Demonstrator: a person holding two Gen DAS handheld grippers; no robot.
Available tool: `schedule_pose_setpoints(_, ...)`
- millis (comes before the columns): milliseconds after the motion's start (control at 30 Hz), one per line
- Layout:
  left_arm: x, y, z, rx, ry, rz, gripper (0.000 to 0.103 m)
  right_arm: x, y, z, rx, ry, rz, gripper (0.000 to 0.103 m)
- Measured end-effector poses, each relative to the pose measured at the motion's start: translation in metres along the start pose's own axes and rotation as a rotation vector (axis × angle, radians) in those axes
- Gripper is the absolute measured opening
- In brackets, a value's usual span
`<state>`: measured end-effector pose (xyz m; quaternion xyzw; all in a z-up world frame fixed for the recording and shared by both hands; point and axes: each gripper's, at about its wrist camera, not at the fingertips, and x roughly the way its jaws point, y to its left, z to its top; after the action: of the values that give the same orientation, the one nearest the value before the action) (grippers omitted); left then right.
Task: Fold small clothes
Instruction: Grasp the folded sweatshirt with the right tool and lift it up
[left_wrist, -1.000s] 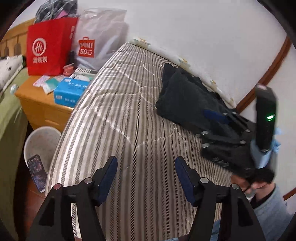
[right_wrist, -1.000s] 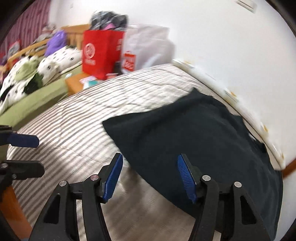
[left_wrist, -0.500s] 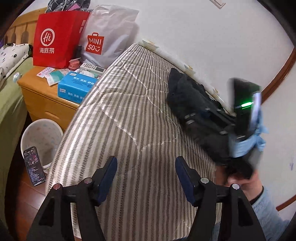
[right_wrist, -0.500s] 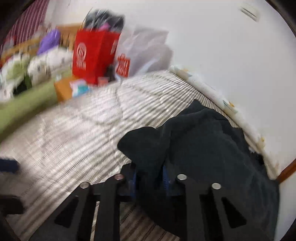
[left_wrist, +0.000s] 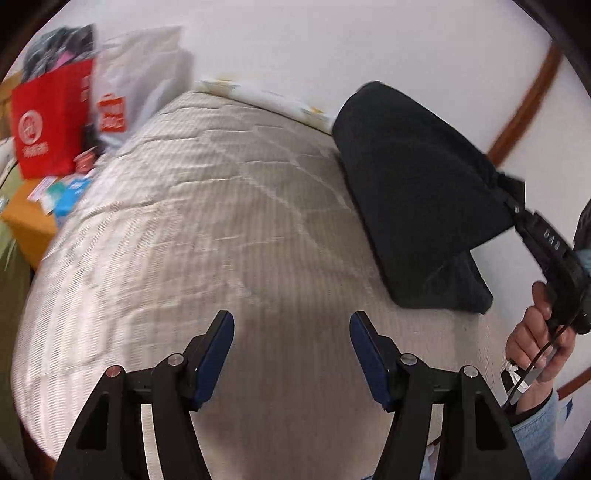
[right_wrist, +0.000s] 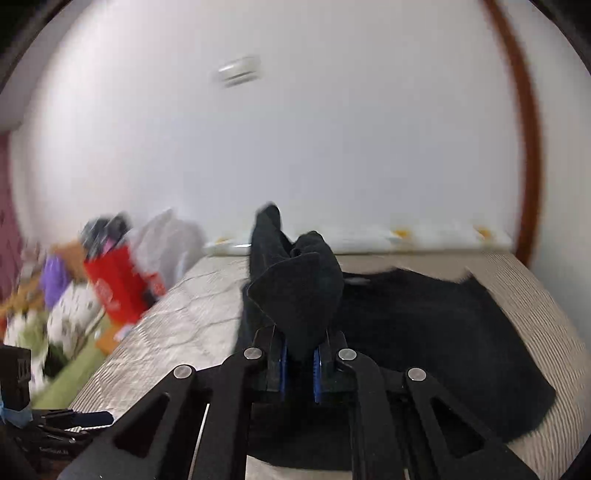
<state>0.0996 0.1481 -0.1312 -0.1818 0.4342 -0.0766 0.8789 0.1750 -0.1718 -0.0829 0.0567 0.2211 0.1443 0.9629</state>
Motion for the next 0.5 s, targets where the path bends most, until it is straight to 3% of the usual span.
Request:
schedule_pose_setpoints(200, 0.031, -0.055, 0.0, 0.099, 0.046, -0.058, 0.063, -0.006, -0.124, -0.046, 0.249, 0.095, -0.115, 0.009)
schedule_pose_setpoints(333, 0.046, -0.08, -0.002, 0.15, 0.071, -0.088, 0.063, -0.006, -0.16, -0.076, 0.356, 0.172, -0.064, 0.015)
schedule_pose_setpoints(400, 0.052, -0.093, -0.003, 0.183, 0.075, -0.098, 0.065, -0.014, -0.159, -0.078, 0.337, 0.151, -0.058, 0.025)
schedule_pose_setpoints(500, 0.053, -0.103, -0.007, 0.222, 0.066, -0.114, 0.07, -0.021, -0.152, -0.077, 0.297, 0.14, -0.057, 0.051)
